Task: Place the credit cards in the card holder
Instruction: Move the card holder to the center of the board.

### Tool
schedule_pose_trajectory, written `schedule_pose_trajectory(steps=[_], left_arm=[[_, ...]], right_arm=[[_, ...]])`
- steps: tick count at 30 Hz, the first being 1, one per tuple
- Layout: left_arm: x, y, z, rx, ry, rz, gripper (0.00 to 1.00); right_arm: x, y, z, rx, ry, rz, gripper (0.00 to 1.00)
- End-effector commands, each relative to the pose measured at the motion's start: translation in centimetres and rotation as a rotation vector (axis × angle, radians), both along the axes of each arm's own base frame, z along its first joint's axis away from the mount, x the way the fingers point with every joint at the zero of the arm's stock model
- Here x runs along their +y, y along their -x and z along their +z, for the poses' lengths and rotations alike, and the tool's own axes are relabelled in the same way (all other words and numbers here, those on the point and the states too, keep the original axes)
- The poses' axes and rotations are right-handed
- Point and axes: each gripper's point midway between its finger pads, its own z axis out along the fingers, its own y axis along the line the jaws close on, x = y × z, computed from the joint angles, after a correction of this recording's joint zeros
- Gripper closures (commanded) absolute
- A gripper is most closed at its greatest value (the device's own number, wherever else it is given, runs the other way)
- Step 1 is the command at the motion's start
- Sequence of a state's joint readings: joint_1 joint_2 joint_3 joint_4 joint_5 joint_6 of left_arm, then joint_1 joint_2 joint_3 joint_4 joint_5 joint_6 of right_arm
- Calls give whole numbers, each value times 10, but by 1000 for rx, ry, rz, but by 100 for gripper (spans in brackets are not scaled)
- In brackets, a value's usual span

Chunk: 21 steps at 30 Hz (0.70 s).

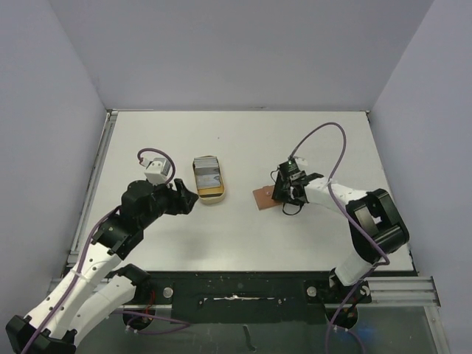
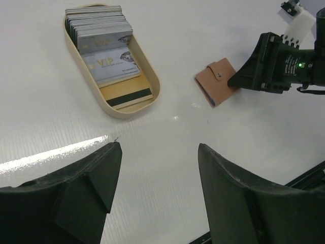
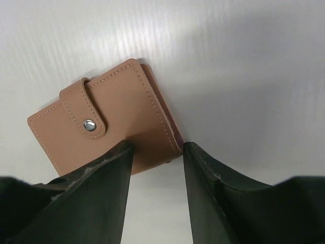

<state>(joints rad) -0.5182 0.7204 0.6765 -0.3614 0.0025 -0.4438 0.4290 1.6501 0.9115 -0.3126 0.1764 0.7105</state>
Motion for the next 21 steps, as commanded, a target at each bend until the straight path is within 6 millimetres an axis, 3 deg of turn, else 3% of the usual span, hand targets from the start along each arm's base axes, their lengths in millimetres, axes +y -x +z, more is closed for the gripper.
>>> schedule_pose_trajectory(steps=[1,4,6,9,12,15,21], left_arm=[[-12,2,20,-50,80,-37,40],[-6,2,24,-71,63,-23,40],[-3,3,26,-86,60,-16,40],[-2,4,28,-102,66,-15,40],[-1,3,31,-113,61,-12,40],[1,3,31,-110,53,-6,40],[4,5,33,-122,53,2,39]], right_arm=[[24,43,1,61,-33,-8,56],[39,57,12,58,-29,51,55],[38,61,24,49,22,82,54],[38,56,46,16,82,149,52],[55,45,65,-45,93,232,53],[75,39,71,-73,78,276,56],[104,32,57,-56,55,306,60]])
